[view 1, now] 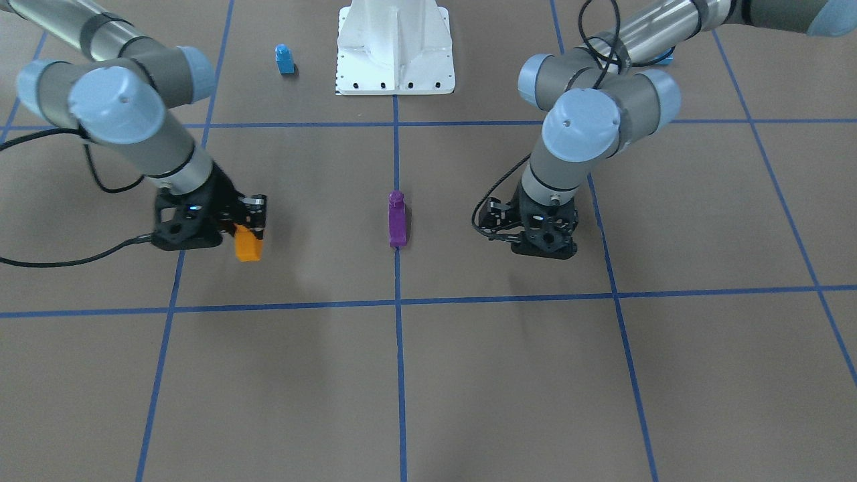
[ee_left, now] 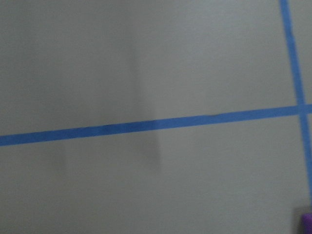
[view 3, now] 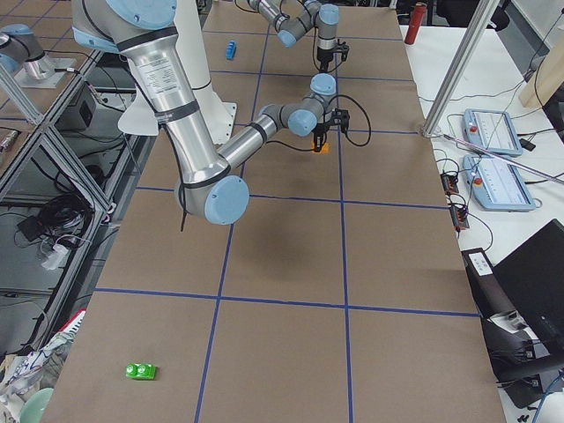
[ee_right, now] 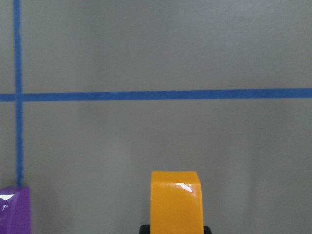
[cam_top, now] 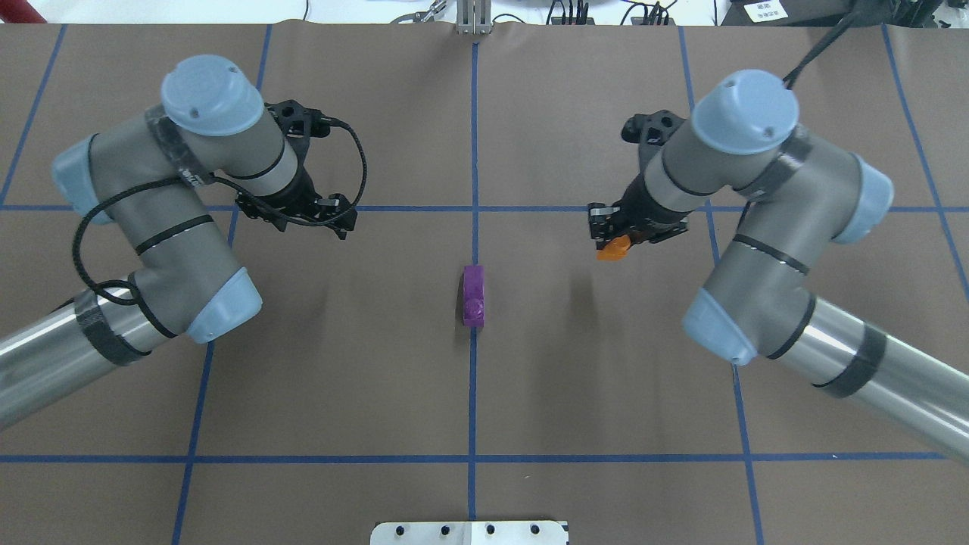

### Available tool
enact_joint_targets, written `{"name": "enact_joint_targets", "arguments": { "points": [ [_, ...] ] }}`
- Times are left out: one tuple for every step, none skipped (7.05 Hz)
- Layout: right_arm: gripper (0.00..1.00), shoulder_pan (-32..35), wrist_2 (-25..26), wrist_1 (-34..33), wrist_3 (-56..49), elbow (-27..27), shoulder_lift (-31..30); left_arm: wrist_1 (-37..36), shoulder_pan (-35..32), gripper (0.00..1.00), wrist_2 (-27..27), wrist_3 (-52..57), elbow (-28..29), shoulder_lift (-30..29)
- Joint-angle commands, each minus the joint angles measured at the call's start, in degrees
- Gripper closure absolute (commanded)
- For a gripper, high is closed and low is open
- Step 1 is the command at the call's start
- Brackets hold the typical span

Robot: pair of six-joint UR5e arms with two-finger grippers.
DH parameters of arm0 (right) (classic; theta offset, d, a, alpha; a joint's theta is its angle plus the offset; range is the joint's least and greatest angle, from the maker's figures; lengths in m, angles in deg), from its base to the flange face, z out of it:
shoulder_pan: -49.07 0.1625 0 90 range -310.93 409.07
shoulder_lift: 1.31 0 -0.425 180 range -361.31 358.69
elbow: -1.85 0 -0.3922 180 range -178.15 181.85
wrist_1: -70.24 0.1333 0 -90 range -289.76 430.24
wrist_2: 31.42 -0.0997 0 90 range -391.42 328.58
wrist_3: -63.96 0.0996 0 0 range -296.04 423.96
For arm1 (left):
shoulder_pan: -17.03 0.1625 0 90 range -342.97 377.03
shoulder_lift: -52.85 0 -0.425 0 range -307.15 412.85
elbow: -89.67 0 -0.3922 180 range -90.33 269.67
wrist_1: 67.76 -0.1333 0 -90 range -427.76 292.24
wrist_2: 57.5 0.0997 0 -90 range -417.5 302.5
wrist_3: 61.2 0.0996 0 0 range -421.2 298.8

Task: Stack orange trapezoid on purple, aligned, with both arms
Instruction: 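Carry the orange trapezoid with the right gripper above the purple trapezoid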

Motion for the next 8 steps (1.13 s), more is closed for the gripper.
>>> {"name": "enact_joint_targets", "arguments": {
  "points": [
    [1.00, -7.42, 3.80, -4.18, 3.42, 4.93, 10.56, 0.00, -1.51, 0.00, -0.02, 2.73, -1.83, 4.04],
    [1.00, -9.01, 4.93, -4.27, 4.31, 9.32, 14.86, 0.26, -1.51, 0.00, -0.02, 2.73, -1.92, 5.26],
    [1.00, -9.63, 4.94, -4.27, 4.32, 10.32, 16.03, 0.35, -1.42, 0.00, -0.02, 2.73, -1.92, 5.27],
    [1.00, -9.81, 4.94, -4.71, 4.32, 10.33, 16.13, 0.35, -1.51, 0.00, -0.02, 2.73, -1.92, 5.36],
    [1.00, -9.82, 4.86, -4.71, 4.32, 10.24, 16.22, 0.35, -1.42, 0.00, -0.02, 2.56, -1.92, 5.36],
    [1.00, -10.08, 4.94, -4.71, 4.32, 10.50, 16.14, 0.35, -1.42, 0.00, -0.02, 2.21, -2.09, 5.36],
    [1.00, -10.34, 4.94, -4.80, 4.32, 10.68, 16.05, 0.35, -1.42, 0.00, -0.02, 2.12, -2.36, 5.36],
    [1.00, -10.69, 5.03, -4.80, 4.32, 10.77, 15.87, 0.35, -1.42, 0.00, -0.02, 2.03, -2.45, 5.28]
  ]
}}
